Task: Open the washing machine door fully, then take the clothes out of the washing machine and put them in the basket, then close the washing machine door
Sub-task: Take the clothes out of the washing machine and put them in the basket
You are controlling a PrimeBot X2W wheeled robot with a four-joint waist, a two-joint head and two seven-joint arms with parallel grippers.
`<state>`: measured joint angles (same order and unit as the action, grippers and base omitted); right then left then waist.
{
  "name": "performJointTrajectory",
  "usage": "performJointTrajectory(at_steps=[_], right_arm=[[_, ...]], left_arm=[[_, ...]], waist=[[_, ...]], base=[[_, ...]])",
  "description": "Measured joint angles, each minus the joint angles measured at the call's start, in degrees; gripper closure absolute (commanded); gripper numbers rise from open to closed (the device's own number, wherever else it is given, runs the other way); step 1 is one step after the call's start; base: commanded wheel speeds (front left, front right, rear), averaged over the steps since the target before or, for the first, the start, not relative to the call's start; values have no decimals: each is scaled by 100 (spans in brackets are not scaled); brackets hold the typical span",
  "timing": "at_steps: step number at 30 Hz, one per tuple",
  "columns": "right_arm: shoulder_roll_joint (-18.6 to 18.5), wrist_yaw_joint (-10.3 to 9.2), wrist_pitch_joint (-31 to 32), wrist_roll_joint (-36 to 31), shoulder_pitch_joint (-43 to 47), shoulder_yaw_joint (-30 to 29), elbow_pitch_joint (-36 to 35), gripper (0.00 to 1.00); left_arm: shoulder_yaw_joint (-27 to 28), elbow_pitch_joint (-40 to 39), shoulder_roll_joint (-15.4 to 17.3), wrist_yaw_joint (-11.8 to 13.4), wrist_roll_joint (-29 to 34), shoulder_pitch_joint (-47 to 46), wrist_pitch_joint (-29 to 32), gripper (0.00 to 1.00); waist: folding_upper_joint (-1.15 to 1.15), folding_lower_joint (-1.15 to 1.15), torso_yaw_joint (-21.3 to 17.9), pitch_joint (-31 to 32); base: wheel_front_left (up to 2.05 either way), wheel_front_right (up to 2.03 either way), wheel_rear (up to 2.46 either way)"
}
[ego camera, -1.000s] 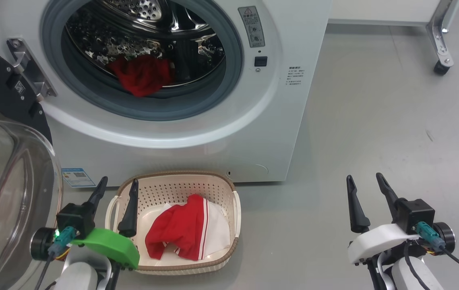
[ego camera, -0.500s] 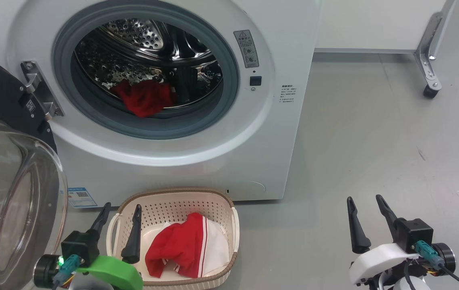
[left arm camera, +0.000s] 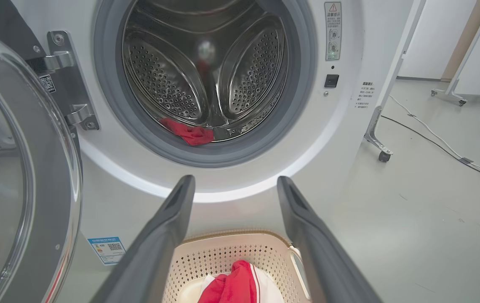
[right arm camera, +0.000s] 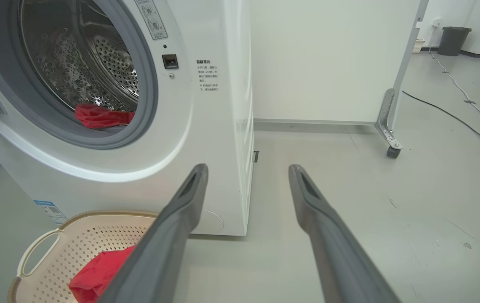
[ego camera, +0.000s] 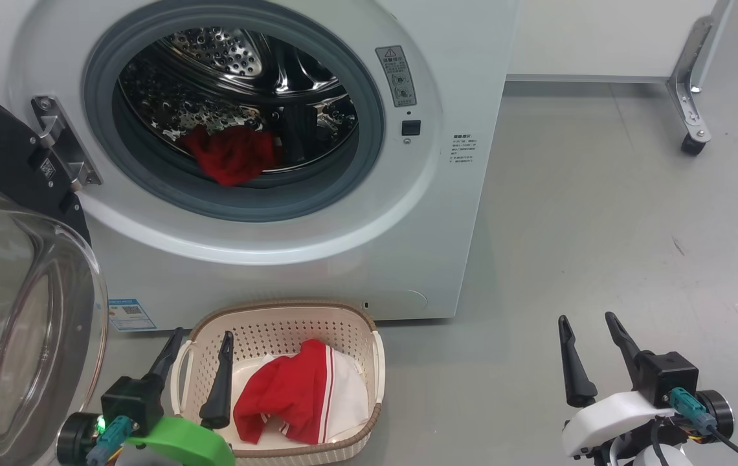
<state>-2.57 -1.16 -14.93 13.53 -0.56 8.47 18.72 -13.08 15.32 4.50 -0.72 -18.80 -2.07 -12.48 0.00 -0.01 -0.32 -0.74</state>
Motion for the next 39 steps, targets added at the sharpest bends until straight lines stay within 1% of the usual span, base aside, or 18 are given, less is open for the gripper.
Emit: performJointTrajectory(at_steps=[16, 23, 29, 35, 39], right_arm=[[5, 0, 0, -8, 2, 19, -136, 0], [5, 0, 0, -10, -7, 26, -269, 0], [5, -5, 0, -52, -32, 65, -424, 0], [4, -5, 0, -68, -236, 152, -572, 0], [4, -8, 0, -67, -392, 235, -693, 0]], left_arm=[[18, -504, 73, 169, 3, 203, 192, 0], [16, -680, 116, 224, 26, 204, 310, 0], [21, -753, 181, 226, 35, 158, 436, 0], [40, -623, 220, 208, 23, -313, 637, 0], [54, -402, 270, 187, 30, -739, 847, 0]], waist=[[0, 0, -42, -166], [0, 0, -87, -371], [0, 0, -143, -663], [0, 0, -234, -1072], [0, 0, -329, -1366]], base=[[0, 0, 0], [0, 0, 0], [0, 0, 0], [0, 0, 0], [0, 0, 0]])
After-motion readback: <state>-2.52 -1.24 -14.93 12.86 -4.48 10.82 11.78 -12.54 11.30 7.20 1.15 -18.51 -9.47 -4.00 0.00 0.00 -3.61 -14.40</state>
